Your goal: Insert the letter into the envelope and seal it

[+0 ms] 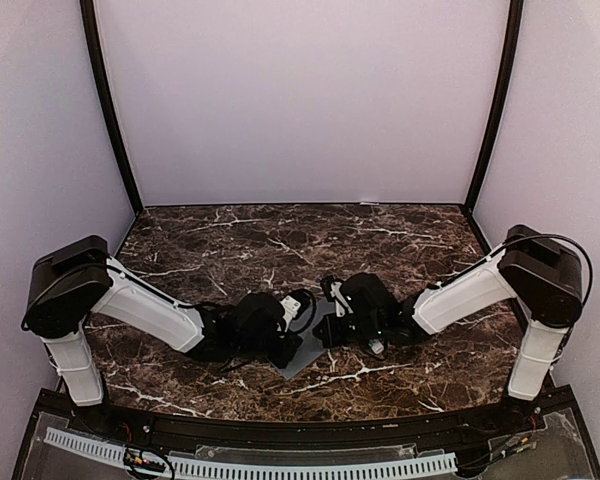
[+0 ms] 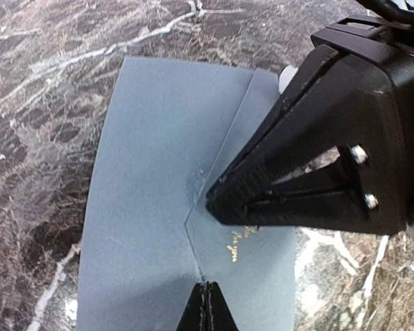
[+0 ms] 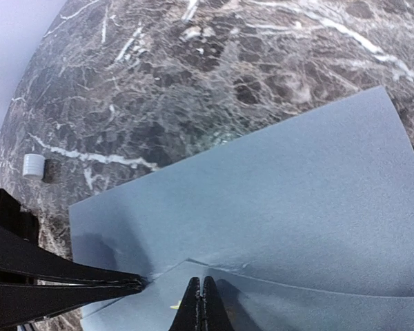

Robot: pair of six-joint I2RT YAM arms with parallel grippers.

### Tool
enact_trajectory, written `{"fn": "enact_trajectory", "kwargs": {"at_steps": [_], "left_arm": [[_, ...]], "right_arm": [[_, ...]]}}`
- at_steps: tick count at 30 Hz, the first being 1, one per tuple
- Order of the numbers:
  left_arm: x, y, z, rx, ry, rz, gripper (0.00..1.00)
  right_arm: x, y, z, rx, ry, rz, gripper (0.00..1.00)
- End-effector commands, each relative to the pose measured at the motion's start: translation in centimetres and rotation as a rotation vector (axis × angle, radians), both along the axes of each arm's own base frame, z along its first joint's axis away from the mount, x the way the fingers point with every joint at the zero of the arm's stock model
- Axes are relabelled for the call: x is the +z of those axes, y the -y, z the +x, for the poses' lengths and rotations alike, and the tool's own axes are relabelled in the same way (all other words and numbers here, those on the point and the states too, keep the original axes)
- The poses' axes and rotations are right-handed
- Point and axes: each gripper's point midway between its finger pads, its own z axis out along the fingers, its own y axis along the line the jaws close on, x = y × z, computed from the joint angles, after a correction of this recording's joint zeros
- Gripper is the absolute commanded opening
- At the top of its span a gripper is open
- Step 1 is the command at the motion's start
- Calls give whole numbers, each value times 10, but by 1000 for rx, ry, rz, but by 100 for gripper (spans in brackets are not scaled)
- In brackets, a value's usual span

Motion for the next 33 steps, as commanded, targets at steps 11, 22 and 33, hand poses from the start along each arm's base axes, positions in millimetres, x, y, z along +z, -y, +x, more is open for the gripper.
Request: {"fn": "enact_trajectory", "kwargs": {"at_steps": [11, 22, 33], "left_arm": [[14, 24, -7, 8, 30, -53, 2], [1, 25, 17, 141, 94, -60, 2], [-25, 29, 24, 166, 82, 5, 1]], "right_arm": [[-39, 25, 2, -46, -55, -56, 0], [-38, 21, -10, -34, -76, -32, 0], [-36, 19, -13, -38, -69, -31, 0]]}}
